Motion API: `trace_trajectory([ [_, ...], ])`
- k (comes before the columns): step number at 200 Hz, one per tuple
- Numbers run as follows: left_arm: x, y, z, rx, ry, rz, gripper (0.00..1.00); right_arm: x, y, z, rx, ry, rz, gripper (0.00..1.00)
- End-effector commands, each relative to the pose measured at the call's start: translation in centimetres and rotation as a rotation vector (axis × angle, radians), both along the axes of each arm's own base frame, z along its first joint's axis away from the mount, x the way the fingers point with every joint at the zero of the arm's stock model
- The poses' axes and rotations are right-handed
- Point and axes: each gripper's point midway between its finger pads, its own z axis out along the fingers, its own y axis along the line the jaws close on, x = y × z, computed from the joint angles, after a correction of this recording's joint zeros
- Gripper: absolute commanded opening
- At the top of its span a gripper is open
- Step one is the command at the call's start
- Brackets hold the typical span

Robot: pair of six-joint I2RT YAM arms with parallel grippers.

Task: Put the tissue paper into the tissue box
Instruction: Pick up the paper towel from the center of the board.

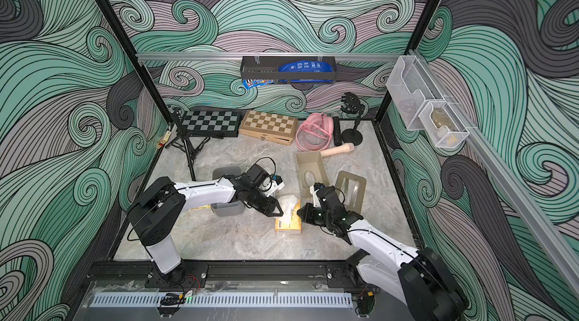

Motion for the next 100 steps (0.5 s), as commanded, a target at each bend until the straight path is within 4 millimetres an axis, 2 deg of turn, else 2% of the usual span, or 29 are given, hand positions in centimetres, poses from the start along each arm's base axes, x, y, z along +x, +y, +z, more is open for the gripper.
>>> trace_trajectory([
  [1, -0.3, -1.4, 0.2, -0.015, -0.006, -0.041, 0.43, -0.1, 1.3, 1.2, 0.056, -0.026, 0.05, 0.02],
  [32, 0.0, -1.7, 1.4, -0.026, -0.035, -0.044, 0.5, 0.0, 1.1, 2.4, 0.074, -0.057, 0.027, 0.0],
  [51, 0.4, -1.4, 2.8, -0.015, -0.067, -0.038, 0.65, 0.2, 0.7, 3.5, 0.067, -0.084, 0.011, 0.0],
  [65, 0.8, -1.3, 4.4, -0.019, -0.105, -0.031, 0.72, 0.3, 0.2, 4.4, 0.046, -0.103, -0.001, 0.0],
  [86, 1.4, -1.5, 7.0, -0.046, -0.159, -0.025, 0.76, 0.7, -0.3, 6.2, 0.024, -0.143, -0.014, 0.0],
  [100, 1.7, -1.6, 7.8, -0.053, -0.173, -0.023, 0.76, 0.8, -0.3, 7.0, 0.015, -0.154, -0.012, 0.0],
])
